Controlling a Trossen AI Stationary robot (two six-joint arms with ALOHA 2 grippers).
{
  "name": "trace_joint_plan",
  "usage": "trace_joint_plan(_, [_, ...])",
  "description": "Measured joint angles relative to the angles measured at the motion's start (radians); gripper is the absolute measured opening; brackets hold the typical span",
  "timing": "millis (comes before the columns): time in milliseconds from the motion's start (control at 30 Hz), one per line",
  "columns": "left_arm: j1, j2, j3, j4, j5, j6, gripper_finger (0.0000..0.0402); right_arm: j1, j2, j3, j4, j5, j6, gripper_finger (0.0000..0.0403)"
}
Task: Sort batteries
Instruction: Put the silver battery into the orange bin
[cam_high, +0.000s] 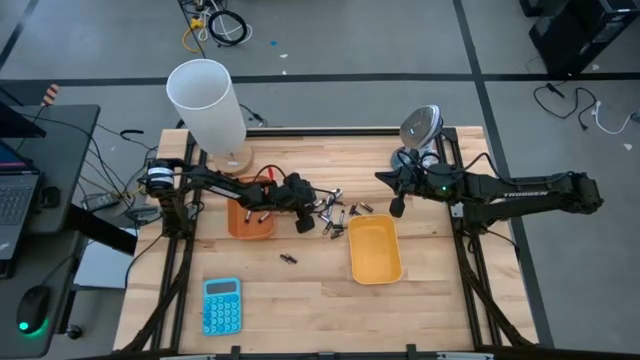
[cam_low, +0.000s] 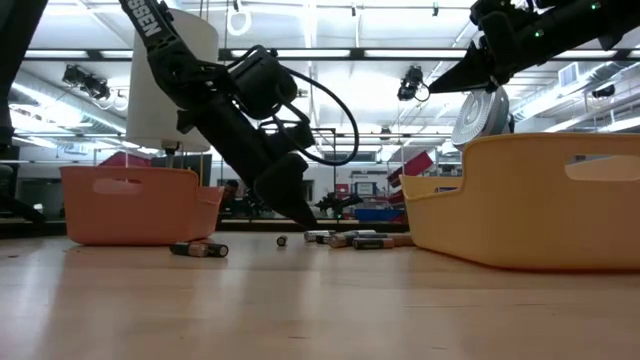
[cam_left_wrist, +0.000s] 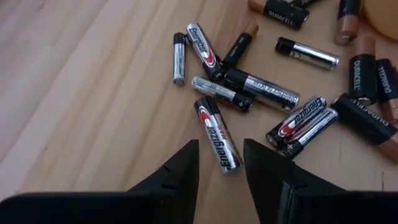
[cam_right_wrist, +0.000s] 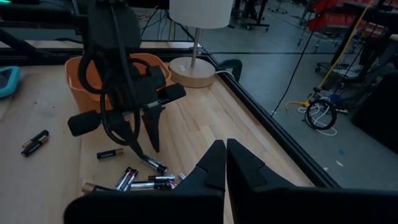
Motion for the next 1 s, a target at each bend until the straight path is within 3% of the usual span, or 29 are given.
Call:
trace_joint_plan(400, [0.000,0.100,0.002,0.106,0.000,-0.037,0.0133,0.000,0.000,0.000,-0.002,0.000,0.000,0.0003])
trace_joint_plan(733, [0.000,0.105,0.003,0.102,-0.007,-0.043,0.0131,0.000,0.000,0.000,-0.002,0.000,0.000,0.0003])
trace_joint_plan(867, [-0.001,0.106,0.003,0.098,-0.012,-0.035,0.0111,0.000,0.000,0.000,-0.002,0.000,0.000,0.0003])
trace_joint_plan(1000, [-0.002,0.107,0.002,0.097,-0.013,-0.035,0.0065,0.000,0.000,0.000,-0.002,0.000,0.000,0.0003])
